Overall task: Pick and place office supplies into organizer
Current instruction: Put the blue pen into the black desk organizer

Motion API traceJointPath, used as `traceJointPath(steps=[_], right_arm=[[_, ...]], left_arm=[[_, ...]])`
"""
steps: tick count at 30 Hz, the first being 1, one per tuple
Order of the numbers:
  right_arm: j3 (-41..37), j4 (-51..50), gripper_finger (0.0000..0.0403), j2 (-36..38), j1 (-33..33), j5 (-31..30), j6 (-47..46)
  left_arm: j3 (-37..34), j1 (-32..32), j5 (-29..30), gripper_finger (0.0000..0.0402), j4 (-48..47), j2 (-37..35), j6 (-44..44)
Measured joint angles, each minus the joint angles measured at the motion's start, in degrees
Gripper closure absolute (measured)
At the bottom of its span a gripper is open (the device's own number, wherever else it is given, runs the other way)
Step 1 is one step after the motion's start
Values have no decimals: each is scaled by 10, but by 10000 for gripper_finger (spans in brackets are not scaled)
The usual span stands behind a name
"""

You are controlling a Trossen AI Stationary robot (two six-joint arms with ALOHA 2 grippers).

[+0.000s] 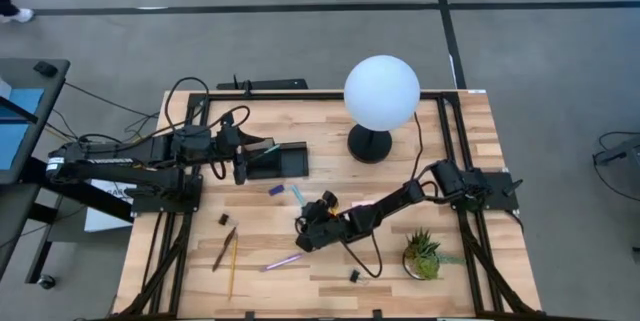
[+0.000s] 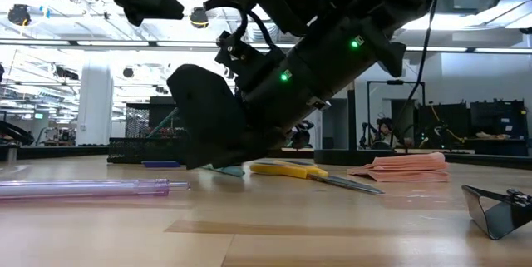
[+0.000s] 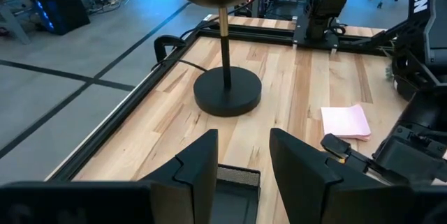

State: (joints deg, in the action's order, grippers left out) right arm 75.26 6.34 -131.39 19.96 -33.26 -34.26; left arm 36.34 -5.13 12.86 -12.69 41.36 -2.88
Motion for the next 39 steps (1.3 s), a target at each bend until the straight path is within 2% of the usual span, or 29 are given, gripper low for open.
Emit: traceJointPath(steps=[5,10,14,24,33,36,39], right_arm=[[-2,-2,187,-3,12,-49,-1],[-6,-6,195,-8,31,-114,2],[-8,29,203,-10,37,-142,36],[-7,70,208,-11,10,-138,29],[-8,169,229,-6,17,-120,131],[-7,169,234,9,20,-128,154],[-6,152,238,9,20,-164,146]], left_arm=[[0,0,0,276,-3,0,0],[0,0,0,276,-11,0,0],[0,0,0,276,-27,0,0],[-22,0,0,276,-48,0,0],[-37,0,19,276,-39,0,0],[-37,0,20,276,-33,0,0],[-37,0,20,276,-32,0,0]])
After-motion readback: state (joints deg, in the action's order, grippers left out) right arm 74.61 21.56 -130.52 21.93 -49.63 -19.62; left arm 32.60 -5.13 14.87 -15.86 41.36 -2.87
